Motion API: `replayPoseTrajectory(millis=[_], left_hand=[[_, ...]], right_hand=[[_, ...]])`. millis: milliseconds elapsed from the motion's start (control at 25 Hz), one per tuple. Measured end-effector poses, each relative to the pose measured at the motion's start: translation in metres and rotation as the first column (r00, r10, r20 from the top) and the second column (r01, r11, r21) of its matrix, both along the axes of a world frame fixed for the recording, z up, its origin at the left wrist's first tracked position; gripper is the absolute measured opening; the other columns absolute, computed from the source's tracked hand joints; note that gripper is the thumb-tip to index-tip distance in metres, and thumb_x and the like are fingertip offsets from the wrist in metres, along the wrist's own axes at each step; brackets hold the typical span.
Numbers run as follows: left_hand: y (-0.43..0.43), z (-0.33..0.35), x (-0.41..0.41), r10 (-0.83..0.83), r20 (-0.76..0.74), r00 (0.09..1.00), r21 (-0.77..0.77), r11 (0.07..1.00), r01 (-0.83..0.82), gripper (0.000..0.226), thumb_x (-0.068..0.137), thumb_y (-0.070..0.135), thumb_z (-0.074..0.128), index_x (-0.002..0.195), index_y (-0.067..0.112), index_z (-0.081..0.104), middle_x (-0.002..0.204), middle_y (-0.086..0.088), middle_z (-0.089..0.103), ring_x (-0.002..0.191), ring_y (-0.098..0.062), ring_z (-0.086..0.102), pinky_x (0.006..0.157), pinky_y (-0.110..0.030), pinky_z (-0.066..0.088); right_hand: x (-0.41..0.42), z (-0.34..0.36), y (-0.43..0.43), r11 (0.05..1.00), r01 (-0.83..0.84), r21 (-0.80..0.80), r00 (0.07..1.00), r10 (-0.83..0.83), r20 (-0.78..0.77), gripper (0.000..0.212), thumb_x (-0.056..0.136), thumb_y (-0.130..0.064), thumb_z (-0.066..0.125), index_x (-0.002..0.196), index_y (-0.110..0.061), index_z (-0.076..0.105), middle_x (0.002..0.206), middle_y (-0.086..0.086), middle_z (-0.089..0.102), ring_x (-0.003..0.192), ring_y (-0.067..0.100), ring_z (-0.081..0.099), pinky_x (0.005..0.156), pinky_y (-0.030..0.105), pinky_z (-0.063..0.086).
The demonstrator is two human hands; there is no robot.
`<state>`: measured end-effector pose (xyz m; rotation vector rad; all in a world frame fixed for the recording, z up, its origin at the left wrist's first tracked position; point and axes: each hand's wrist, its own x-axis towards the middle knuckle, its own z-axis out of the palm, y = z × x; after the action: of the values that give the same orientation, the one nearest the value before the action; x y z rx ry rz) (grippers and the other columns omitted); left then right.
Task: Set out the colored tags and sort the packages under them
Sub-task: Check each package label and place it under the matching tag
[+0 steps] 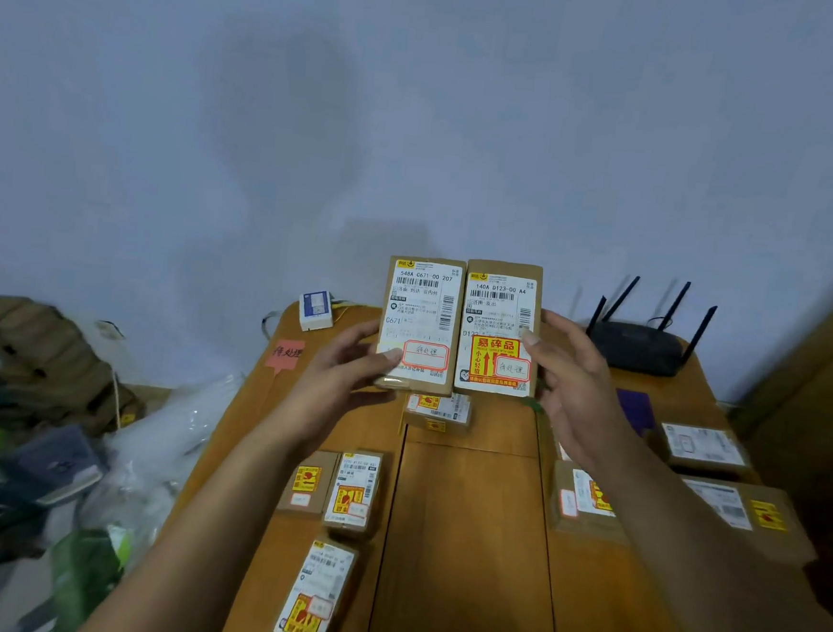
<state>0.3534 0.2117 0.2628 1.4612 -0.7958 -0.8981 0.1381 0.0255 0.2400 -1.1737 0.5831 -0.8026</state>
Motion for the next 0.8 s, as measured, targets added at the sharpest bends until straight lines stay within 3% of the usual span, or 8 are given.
replayPoseTrajectory(millis=[80,200,360,560,720,800], left_hand=[[0.011,-0.009,0.000,0.026,0.034,0.999,0.049,0.998,-0.028,0.046,0.099,0.027,0.069,0.144,0.025,0.059,0.125,-0.003,0.077,0.115,-0.023,0.074,0.099,-0.046,0.060],[0.029,-0.026,0.006,0.077,0.030,0.997,0.130,0.988,-0.080,0.050,0.098,0.032,0.070,0.145,0.025,0.056,0.124,0.002,0.078,0.112,-0.020,0.076,0.101,-0.044,0.059],[0.050,-0.051,0.026,0.132,-0.037,0.990,0.188,0.974,-0.123,0.053,0.096,0.029,0.072,0.145,0.019,0.056,0.121,-0.002,0.079,0.109,-0.022,0.077,0.089,-0.033,0.063],[0.076,-0.088,0.103,0.259,-0.011,0.966,0.255,0.935,-0.247,0.058,0.093,0.032,0.076,0.145,0.020,0.054,0.121,-0.004,0.079,0.106,-0.022,0.078,0.097,-0.045,0.061],[0.089,-0.124,0.193,0.305,0.028,0.952,0.356,0.887,-0.294,0.058,0.094,0.029,0.076,0.144,0.015,0.050,0.114,0.003,0.076,0.093,-0.016,0.078,0.081,-0.034,0.061],[0.087,-0.151,0.244,0.293,0.015,0.956,0.415,0.868,-0.273,0.057,0.095,0.028,0.076,0.143,0.012,0.051,0.111,0.005,0.074,0.097,-0.018,0.074,0.087,-0.040,0.061]], right_hand=[[0.006,-0.014,0.006,0.998,-0.025,0.051,1.000,0.026,-0.006,0.051,0.082,-0.030,0.081,0.128,-0.040,0.062,0.119,0.000,0.081,0.106,0.021,0.079,0.075,0.033,0.064],[0.017,-0.040,0.017,0.992,-0.065,0.104,0.996,0.070,-0.048,0.066,0.073,-0.031,0.086,0.134,-0.040,0.061,0.124,0.003,0.078,0.104,0.021,0.080,0.081,0.041,0.063],[0.040,-0.070,0.035,0.982,-0.095,0.163,0.991,0.108,-0.074,0.080,0.072,-0.025,0.088,0.145,-0.032,0.056,0.130,0.004,0.073,0.106,0.022,0.079,0.087,0.042,0.064],[0.097,-0.106,0.055,0.973,-0.051,0.225,0.986,0.085,-0.144,0.063,0.077,-0.018,0.086,0.134,-0.033,0.063,0.117,0.000,0.081,0.101,0.021,0.080,0.075,0.035,0.066],[0.164,-0.140,0.076,0.959,0.026,0.283,0.979,0.033,-0.203,0.050,0.084,-0.012,0.084,0.129,-0.027,0.066,0.115,0.005,0.082,0.101,0.026,0.081,0.071,0.034,0.066],[0.206,-0.161,0.086,0.950,0.064,0.306,0.973,0.009,-0.230,0.043,0.088,-0.009,0.081,0.125,-0.024,0.066,0.114,0.006,0.082,0.098,0.026,0.081,0.068,0.034,0.066]])
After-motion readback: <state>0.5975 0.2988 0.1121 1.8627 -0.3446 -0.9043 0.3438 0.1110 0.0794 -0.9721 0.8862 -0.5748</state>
